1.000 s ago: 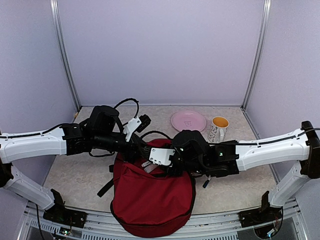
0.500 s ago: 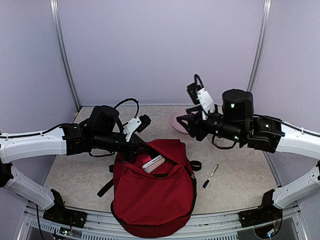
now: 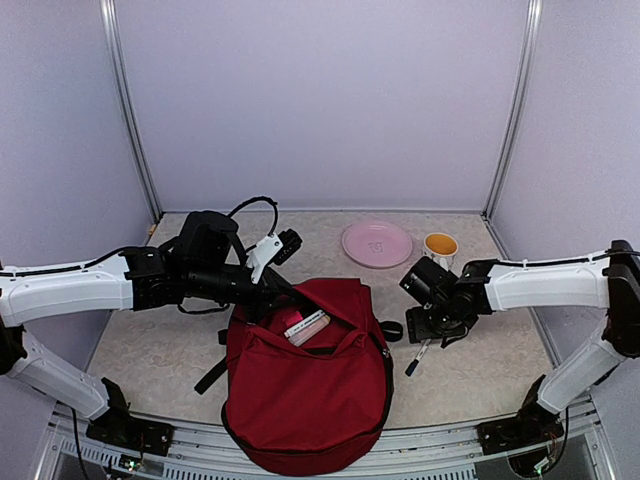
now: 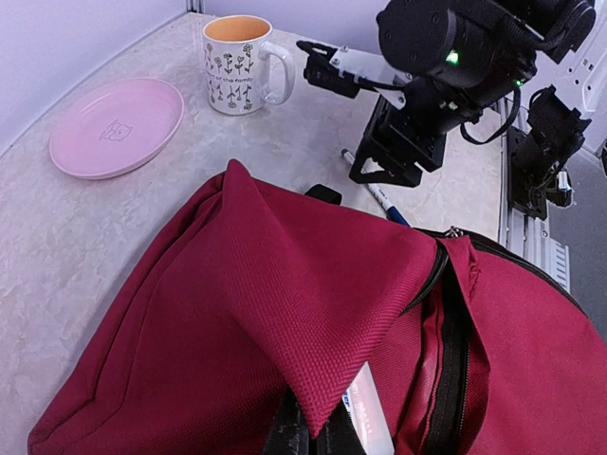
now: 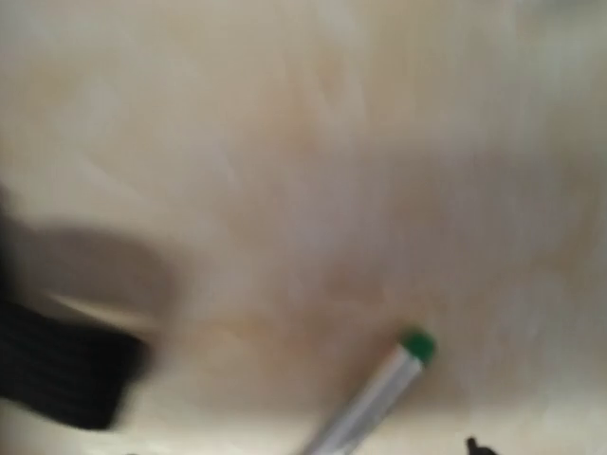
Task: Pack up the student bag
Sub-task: Adjust the pen at the center of the board.
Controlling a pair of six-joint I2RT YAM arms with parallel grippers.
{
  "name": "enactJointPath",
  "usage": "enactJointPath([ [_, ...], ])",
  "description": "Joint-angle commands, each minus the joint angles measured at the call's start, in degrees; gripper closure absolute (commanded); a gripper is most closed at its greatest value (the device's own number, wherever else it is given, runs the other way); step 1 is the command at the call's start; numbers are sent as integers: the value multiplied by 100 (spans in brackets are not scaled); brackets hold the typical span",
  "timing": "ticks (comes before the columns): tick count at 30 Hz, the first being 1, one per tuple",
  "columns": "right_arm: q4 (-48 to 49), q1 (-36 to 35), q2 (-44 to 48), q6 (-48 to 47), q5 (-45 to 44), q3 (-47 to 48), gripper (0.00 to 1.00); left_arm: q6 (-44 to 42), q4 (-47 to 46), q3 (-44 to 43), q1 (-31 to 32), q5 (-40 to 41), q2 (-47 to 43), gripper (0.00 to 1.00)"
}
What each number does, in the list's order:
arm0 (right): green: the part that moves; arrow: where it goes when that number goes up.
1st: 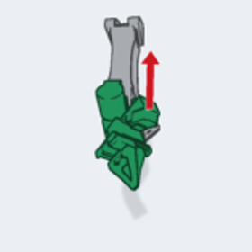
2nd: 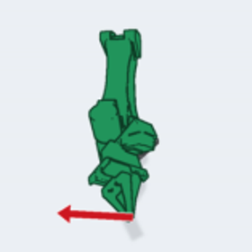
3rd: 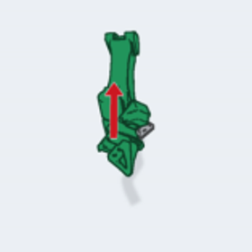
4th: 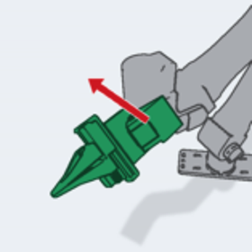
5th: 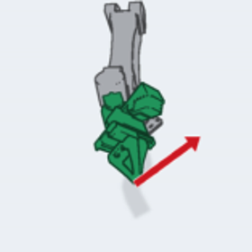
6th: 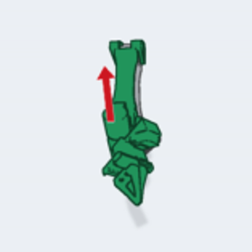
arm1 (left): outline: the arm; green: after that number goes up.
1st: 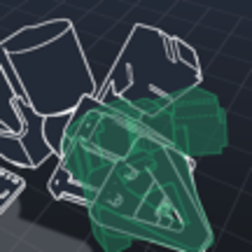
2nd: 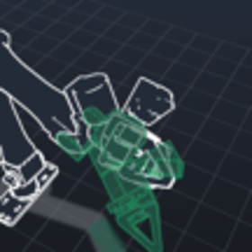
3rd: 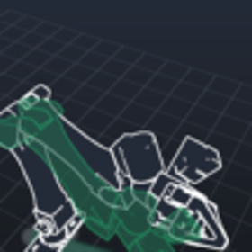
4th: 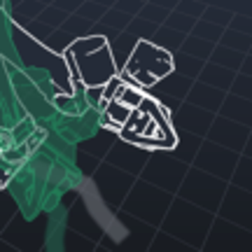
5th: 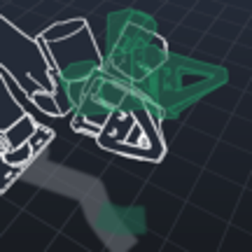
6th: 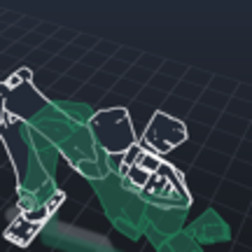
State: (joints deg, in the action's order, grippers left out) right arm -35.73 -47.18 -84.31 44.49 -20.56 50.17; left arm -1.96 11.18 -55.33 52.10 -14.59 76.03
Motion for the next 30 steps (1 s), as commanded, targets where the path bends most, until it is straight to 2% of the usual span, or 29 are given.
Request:
enactJointPath([
  [1, -274, 34, -318, 424, 170, -112, 19, -14, -213, -127, -6, -73, -109, 100],
  [8, 383, 34, -497, 470, 734, -596, 22, -15, -213, -126, -6, -75, -128, 100],
  [12, 608, 34, -593, 468, 906, -826, 28, -13, -213, -127, -6, -88, -124, 100],
  [14, 629, 33, -661, 458, 919, -890, 36, -7, -213, -130, -6, -88, -123, 100],
  [21, 388, 73, -508, 400, 626, -997, 77, -7, -213, -135, -6, -92, -133, 100],
  [28, 252, 188, -74, 41, 669, -1059, 100, -8, -213, -136, -6, -97, -138, 100],
  [30, 185, 208, 97, -72, 672, -1025, 100, -14, -213, -130, -6, -97, -133, 100],
])
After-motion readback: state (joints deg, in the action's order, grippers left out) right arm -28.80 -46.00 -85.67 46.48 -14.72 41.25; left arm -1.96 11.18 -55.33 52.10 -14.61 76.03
